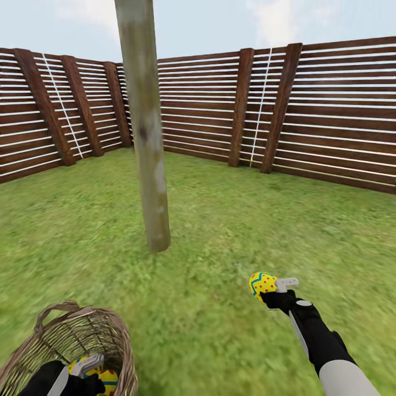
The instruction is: Take the three Easter eggs out of the wicker basket on the lawn in the garden, then place them on the lawn next to a single tree (choose any tree) so that all three eggs are next to the same tree and none are left in the basket.
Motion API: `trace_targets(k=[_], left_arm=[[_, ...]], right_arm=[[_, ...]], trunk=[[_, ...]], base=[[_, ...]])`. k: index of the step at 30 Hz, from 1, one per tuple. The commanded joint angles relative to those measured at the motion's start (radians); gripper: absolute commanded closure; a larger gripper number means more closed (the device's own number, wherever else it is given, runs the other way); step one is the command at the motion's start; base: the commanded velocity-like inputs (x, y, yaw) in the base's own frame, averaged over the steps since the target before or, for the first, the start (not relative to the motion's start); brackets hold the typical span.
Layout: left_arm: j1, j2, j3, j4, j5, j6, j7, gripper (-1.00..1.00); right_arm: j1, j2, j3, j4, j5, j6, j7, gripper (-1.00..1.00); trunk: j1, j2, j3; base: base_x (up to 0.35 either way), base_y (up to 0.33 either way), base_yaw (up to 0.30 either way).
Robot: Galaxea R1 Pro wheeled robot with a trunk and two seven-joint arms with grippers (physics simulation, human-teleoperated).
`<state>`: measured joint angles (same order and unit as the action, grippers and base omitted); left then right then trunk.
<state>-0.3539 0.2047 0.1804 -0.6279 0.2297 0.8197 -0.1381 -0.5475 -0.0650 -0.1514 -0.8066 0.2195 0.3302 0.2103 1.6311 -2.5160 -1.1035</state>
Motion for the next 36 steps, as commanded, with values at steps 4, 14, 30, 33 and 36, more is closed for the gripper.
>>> trace_targets(k=[4,14,30,33,36], left_arm=[[0.000,-0.001,0.002,0.000,-0.012,-0.035,-0.005,1.00],[0.000,-0.001,0.001,0.005,-0.013,-0.036,-0.006,1.00],[0.000,-0.001,0.001,0.005,-0.011,-0.036,-0.006,1.00],[0.000,-0.001,0.001,0.005,-0.010,-0.036,-0.005,1.00],[0.000,-0.002,0.001,0.005,-0.012,-0.037,-0.005,1.00]], right_arm=[[0.000,0.001,-0.004,-0.002,0.011,0.004,0.002,1.00],[0.000,0.005,-0.004,0.005,0.011,0.004,0.001,1.00],[0.000,0.007,0.001,0.012,0.011,0.005,0.002,1.00],[0.000,0.007,0.001,0.012,0.011,0.005,0.002,1.00],[0.000,0.007,0.000,0.012,0.011,0.006,0.002,1.00]], trunk=[[-0.002,0.001,0.015],[-0.006,0.003,0.053],[-0.013,0.007,0.115],[-0.015,0.007,0.127],[-0.016,0.008,0.138]], base=[[0.319,0.000,0.000],[0.171,0.000,0.000],[-0.020,0.000,0.110],[-0.034,0.000,0.005],[-0.001,0.000,0.000]])
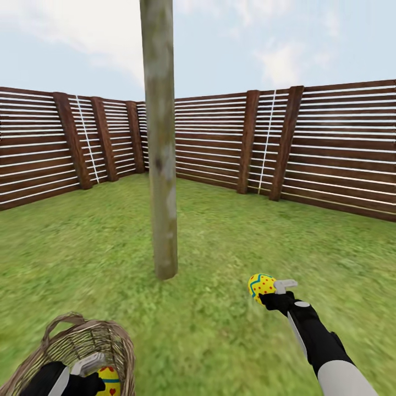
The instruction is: Take the three Easter eggs out of the wicker basket on the lawn in the garden, then place them on the lawn next to a single tree (choose any tree) so that all three eggs are next to the same tree and none are left in the basket.
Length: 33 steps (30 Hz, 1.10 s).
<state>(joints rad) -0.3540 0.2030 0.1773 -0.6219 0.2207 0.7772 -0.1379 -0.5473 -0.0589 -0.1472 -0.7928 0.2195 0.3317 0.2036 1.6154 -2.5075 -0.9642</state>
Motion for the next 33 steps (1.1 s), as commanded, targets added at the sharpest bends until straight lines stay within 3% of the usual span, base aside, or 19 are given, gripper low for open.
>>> trace_targets(k=[1,10,13,15,17,19,22,33], left_arm=[[0.000,0.000,0.004,-0.001,-0.003,0.005,-0.005,1.00],[0.000,0.001,0.008,-0.003,-0.003,0.005,-0.003,1.00],[0.000,0.004,0.009,-0.019,-0.001,0.006,-0.007,1.00],[0.000,0.012,0.009,-0.035,-0.001,0.012,-0.007,1.00],[0.000,0.015,0.008,-0.147,-0.002,0.040,-0.006,1.00],[0.000,0.009,0.006,-0.244,-0.001,0.130,-0.007,1.00],[0.000,0.010,0.005,-0.285,-0.002,0.156,-0.005,1.00],[0.000,0.019,0.008,-0.214,-0.007,0.165,-0.002,1.00]], right_arm=[[0.000,0.001,-0.004,-0.002,0.011,0.004,0.009,1.00],[0.000,0.000,-0.005,-0.002,0.011,0.005,0.009,1.00],[0.000,-0.011,-0.007,-0.002,0.011,0.024,0.015,1.00],[0.000,-0.017,-0.008,-0.002,0.067,0.061,0.017,1.00],[0.000,-0.016,-0.008,0.036,0.115,0.069,0.017,1.00],[0.000,-0.017,-0.008,0.104,0.122,0.069,0.017,1.00],[0.000,-0.016,-0.008,0.142,0.123,0.070,0.014,1.00],[0.000,-0.012,-0.008,0.198,0.122,0.070,0.011,1.00]], trunk=[[-0.001,0.000,0.003],[-0.005,0.002,0.038],[-0.006,0.003,0.049],[-0.007,0.003,0.057],[-0.008,0.004,0.065],[-0.009,0.004,0.073],[-0.010,0.005,0.084],[-0.015,0.007,0.127]], base=[[0.000,0.000,0.000],[0.000,0.000,0.000],[0.000,0.000,0.000],[0.000,0.000,0.000],[0.000,0.000,0.000],[0.000,0.000,0.000],[0.000,0.000,0.000],[-0.188,0.000,0.000]])
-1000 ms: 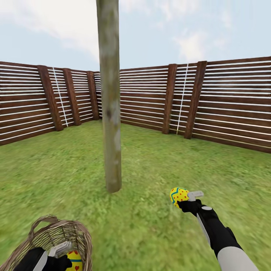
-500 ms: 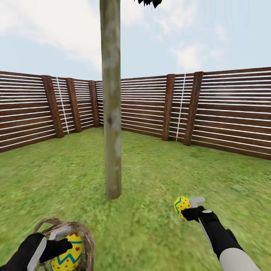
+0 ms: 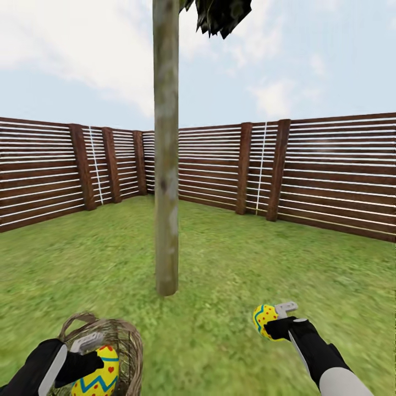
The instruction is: Take the three Easter eggs out of the wicker basket on the lawn in the garden, then place them on the lawn next to a single tree (choose any tree) so that all three eggs are next to the same tree and none are left in the basket.
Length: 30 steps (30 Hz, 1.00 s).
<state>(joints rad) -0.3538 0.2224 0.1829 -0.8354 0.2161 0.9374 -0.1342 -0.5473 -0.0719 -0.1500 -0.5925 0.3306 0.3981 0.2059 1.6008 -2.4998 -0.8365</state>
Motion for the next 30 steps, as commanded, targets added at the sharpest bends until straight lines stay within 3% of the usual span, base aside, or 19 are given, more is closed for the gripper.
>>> trace_targets(k=[1,7,9,11,15,16,17,18,20,22,25,30], left_arm=[[-0.001,0.000,0.005,-0.002,-0.001,0.003,-0.006,1.00],[-0.001,-0.004,0.015,-0.002,0.000,-0.003,-0.006,1.00],[-0.001,-0.007,0.014,-0.001,0.000,-0.005,-0.005,1.00],[-0.001,-0.011,0.012,-0.001,0.000,-0.005,-0.004,1.00],[-0.001,-0.012,0.012,-0.001,0.000,-0.005,-0.002,1.00],[-0.001,-0.013,0.011,0.000,-0.001,-0.005,-0.002,1.00],[-0.001,-0.014,0.010,0.001,-0.001,-0.005,-0.001,1.00],[-0.001,-0.016,0.009,0.001,-0.001,-0.005,-0.001,1.00],[-0.001,-0.018,0.009,0.012,-0.001,-0.006,0.000,1.00],[-0.001,-0.019,0.008,0.037,0.000,-0.006,0.001,1.00],[-0.001,-0.019,0.007,0.043,-0.001,-0.006,0.001,1.00],[-0.001,-0.018,0.008,0.042,-0.004,-0.006,0.001,1.00]], right_arm=[[0.000,0.003,-0.005,0.000,0.011,0.004,0.009,1.00],[0.000,0.004,-0.004,0.041,0.013,0.009,0.011,1.00],[0.000,0.002,-0.002,0.049,0.016,0.098,0.015,1.00],[0.000,-0.001,0.021,0.052,0.028,0.135,0.014,1.00],[0.001,-0.002,0.001,0.027,0.051,0.014,0.011,1.00],[0.001,-0.003,-0.006,0.026,0.061,0.099,0.011,1.00],[0.001,-0.002,-0.008,0.007,0.075,0.351,0.015,1.00],[0.001,-0.002,-0.008,-0.039,0.080,0.501,0.016,1.00],[0.001,0.002,-0.008,-0.093,0.088,0.579,0.016,1.00],[0.001,0.017,-0.011,-0.120,0.083,0.571,0.012,1.00],[0.007,0.037,-0.017,-0.162,0.076,0.420,-0.005,1.00],[0.027,0.060,-0.017,-0.178,0.073,0.388,-0.010,1.00]], trunk=[[-0.001,0.001,0.003],[-0.024,0.043,0.022],[-0.032,0.057,0.028],[-0.040,0.071,0.034],[-0.055,0.099,0.047],[-0.059,0.106,0.050],[-0.063,0.113,0.053],[-0.067,0.120,0.056],[-0.074,0.134,0.062],[-0.082,0.148,0.069],[-0.093,0.169,0.078],[-0.113,0.204,0.094]], base=[[-0.042,0.000,0.000],[-0.004,0.000,0.000],[0.000,0.000,0.000],[0.000,0.000,0.000],[0.000,0.000,0.000],[0.000,0.000,0.000],[0.000,0.000,0.000],[0.000,0.000,0.000],[0.000,0.000,0.000],[0.000,0.000,0.000],[0.000,0.000,0.000],[0.000,0.000,0.000]])
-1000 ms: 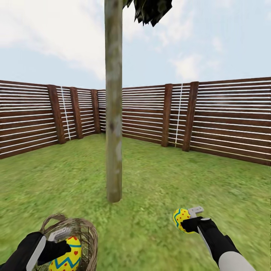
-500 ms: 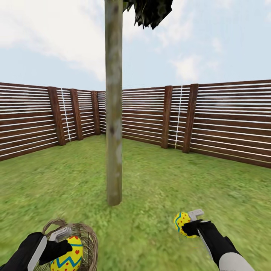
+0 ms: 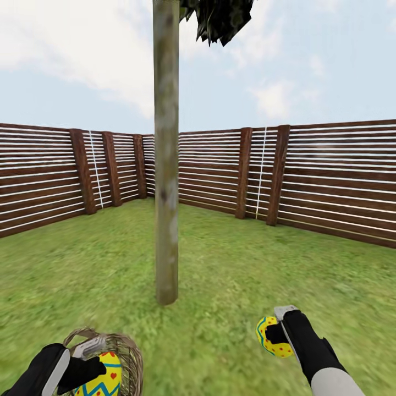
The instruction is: Take the three Easter eggs out of the wicker basket on the lawn in the garden, then place them on the lawn next to a single tree (choose any tree) so that all three eggs are next to the same tree and none are left in the basket.
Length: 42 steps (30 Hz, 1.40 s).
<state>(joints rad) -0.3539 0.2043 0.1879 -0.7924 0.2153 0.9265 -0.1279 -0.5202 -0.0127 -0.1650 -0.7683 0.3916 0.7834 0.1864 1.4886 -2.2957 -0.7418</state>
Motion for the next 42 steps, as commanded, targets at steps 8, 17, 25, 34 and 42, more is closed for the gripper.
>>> trace_targets(k=[8,17,25,34,42], left_arm=[[0.000,-0.002,0.002,-0.001,-0.004,0.005,-0.005,1.00],[0.000,-0.002,0.002,-0.001,-0.004,0.004,-0.004,1.00],[0.000,-0.007,0.002,0.001,-0.004,0.004,-0.003,1.00],[0.000,-0.014,0.002,0.001,-0.002,0.003,-0.003,1.00],[0.000,-0.021,0.002,0.001,-0.005,0.002,-0.004,1.00]], right_arm=[[0.148,0.017,0.008,-0.253,0.021,0.033,0.018,1.00],[0.149,0.014,0.012,-0.184,0.029,0.040,0.022,1.00],[0.149,0.015,0.023,-0.149,0.029,0.038,0.021,1.00],[0.149,0.014,0.048,-0.149,0.029,0.035,0.021,1.00],[0.149,0.008,0.047,-0.092,0.025,0.025,0.025,1.00]], trunk=[[-0.031,0.056,0.024],[-0.058,0.105,0.046],[-0.088,0.161,0.071],[-0.123,0.224,0.099],[-0.131,0.238,0.105]], base=[[0.000,0.000,0.000],[0.000,0.000,0.000],[-0.139,0.000,0.088],[-0.062,0.000,0.062],[0.000,0.000,0.000]])
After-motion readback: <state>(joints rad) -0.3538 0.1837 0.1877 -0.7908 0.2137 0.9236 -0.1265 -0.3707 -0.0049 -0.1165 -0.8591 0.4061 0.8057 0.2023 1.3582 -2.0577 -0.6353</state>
